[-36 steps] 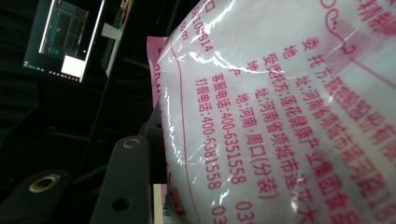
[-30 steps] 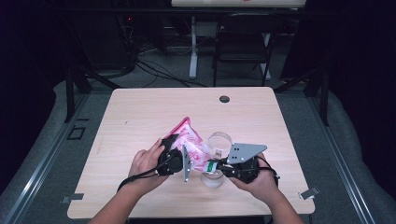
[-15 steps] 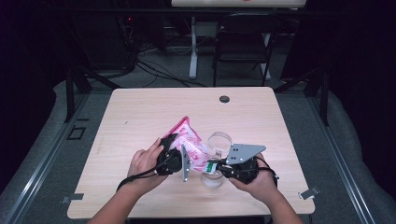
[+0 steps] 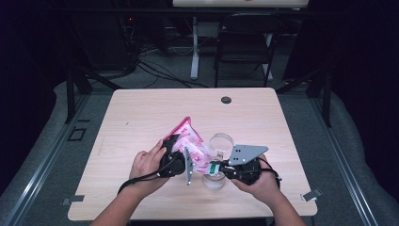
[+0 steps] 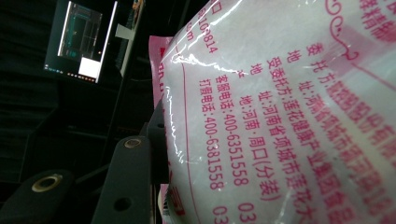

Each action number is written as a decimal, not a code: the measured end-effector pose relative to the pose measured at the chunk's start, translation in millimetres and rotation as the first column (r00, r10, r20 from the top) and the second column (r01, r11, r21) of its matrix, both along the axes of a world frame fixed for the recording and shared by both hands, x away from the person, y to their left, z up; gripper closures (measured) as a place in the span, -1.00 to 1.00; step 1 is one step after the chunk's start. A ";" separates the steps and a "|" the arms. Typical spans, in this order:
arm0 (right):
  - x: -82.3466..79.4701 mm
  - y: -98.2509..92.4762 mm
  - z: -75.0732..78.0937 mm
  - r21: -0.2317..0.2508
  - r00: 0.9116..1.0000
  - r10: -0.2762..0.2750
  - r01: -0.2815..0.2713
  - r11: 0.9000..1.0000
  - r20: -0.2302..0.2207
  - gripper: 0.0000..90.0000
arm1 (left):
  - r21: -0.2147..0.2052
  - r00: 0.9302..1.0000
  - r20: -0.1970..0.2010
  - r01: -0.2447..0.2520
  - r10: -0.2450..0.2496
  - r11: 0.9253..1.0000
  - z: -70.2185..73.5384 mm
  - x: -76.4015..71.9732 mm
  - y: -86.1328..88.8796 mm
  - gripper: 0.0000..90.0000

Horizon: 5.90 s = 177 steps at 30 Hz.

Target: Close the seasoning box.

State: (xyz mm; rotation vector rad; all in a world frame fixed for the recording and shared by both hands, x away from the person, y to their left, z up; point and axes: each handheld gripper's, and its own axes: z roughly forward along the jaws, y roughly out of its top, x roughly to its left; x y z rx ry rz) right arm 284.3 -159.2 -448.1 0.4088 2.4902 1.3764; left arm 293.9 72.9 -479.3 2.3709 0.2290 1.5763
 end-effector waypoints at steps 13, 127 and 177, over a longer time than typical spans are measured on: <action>2.3 -1.3 -3.7 -0.004 1.000 0.001 -0.001 1.000 -0.011 1.00 | 0.045 1.000 0.022 -0.005 0.004 0.999 0.9 -1.6 -2.8 0.29; 12.0 -7.8 -10.2 -0.002 0.989 -0.022 0.022 1.000 -0.146 1.00 | 0.112 0.995 0.092 0.027 -0.037 0.993 2.4 -4.4 -12.5 0.33; 13.6 -7.5 -13.9 -0.021 0.988 -0.025 0.022 1.000 -0.154 1.00 | 0.120 0.994 0.102 0.027 -0.039 0.992 5.4 -5.3 -13.1 0.35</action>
